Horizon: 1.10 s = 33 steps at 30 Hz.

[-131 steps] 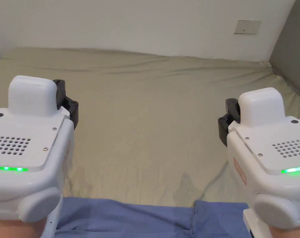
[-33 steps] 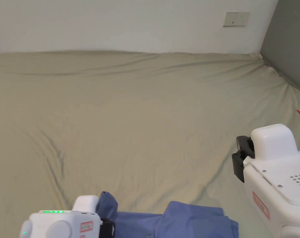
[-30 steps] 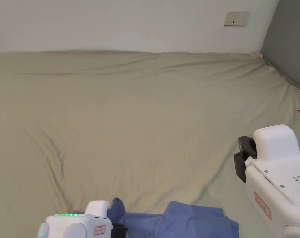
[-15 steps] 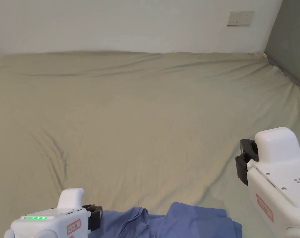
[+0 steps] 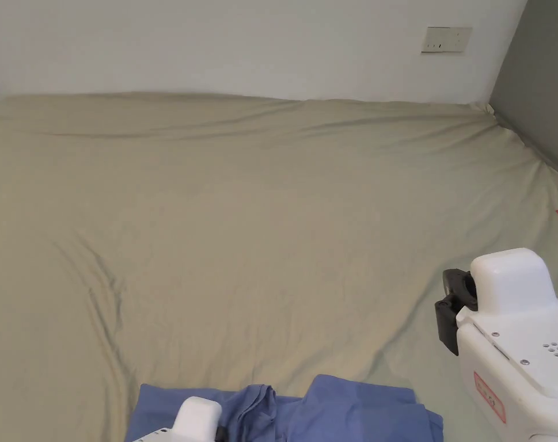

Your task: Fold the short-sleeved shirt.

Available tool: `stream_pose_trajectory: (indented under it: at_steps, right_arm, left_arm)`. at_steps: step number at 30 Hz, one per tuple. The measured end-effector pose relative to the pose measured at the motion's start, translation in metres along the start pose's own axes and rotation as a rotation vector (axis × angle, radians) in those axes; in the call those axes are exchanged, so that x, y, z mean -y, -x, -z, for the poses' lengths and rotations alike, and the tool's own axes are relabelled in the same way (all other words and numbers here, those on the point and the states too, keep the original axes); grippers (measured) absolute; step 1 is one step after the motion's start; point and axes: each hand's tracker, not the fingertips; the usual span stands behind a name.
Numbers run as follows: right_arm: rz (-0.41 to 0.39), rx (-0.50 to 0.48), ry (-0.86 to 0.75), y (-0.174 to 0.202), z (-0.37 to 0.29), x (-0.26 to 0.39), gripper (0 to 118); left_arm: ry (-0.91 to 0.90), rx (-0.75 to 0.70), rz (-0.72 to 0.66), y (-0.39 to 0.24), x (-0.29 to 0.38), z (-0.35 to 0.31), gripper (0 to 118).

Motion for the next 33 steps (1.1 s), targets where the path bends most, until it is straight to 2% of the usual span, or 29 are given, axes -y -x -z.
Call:
stream_pose_trajectory:
  at_steps: [4,10,13,15,18,19,20,23,24,25,26,28,30,33]
  right_arm:
    - [-0.002,-0.008,0.006,0.001,0.001,0.0,2]
    - [-0.011,-0.009,0.003,0.001,0.0,-0.002,2]
    - [-0.011,-0.008,0.002,0.0,0.0,-0.003,2]
    - [-0.014,-0.007,0.002,0.001,0.001,-0.005,2]
    - [-0.017,-0.011,0.0,0.002,0.002,-0.007,2]
    - [-0.019,-0.012,-0.002,0.002,0.002,-0.008,2]
    - [-0.023,-0.014,-0.005,0.003,0.001,-0.008,2]
    - [-0.029,-0.019,-0.006,0.003,0.002,-0.009,2]
    - [-0.03,-0.02,-0.006,0.003,0.002,-0.009,2]
    - [-0.03,-0.021,-0.005,0.004,0.003,-0.009,2]
    - [-0.03,-0.022,-0.003,0.004,0.003,-0.008,2]
    - [-0.03,-0.023,0.0,0.005,0.004,-0.007,2]
    - [-0.03,-0.027,0.004,0.007,0.005,-0.006,2]
    - [-0.034,-0.032,0.013,0.009,0.007,-0.004,2]
  left_arm:
    - [-0.02,-0.013,0.107,-0.032,-0.001,0.003,0]
    - [-0.009,0.054,0.11,-0.061,-0.001,0.007,0]
    - [-0.002,0.232,0.016,-0.057,-0.007,-0.004,0]
    - [-0.002,0.424,-0.123,-0.044,-0.014,-0.013,0]
    - [-0.035,0.566,-0.329,-0.008,-0.026,-0.026,0]
    - [-0.067,0.57,-0.373,0.007,-0.028,-0.031,12]
    - [-0.097,0.566,-0.419,0.026,-0.03,-0.036,38]
    - [-0.084,0.572,-0.498,0.088,-0.032,-0.042,62]
    - [-0.076,0.565,-0.508,0.107,-0.03,-0.044,80]
    - [-0.071,0.544,-0.533,0.125,-0.026,-0.044,89]
    - [-0.063,0.499,-0.563,0.145,-0.02,-0.045,95]
    - [-0.037,0.444,-0.63,0.179,-0.005,-0.042,98]
    - [0.003,0.41,-0.717,0.206,0.012,-0.033,110]
    - [0.055,0.452,-0.782,0.223,0.03,-0.016,112]
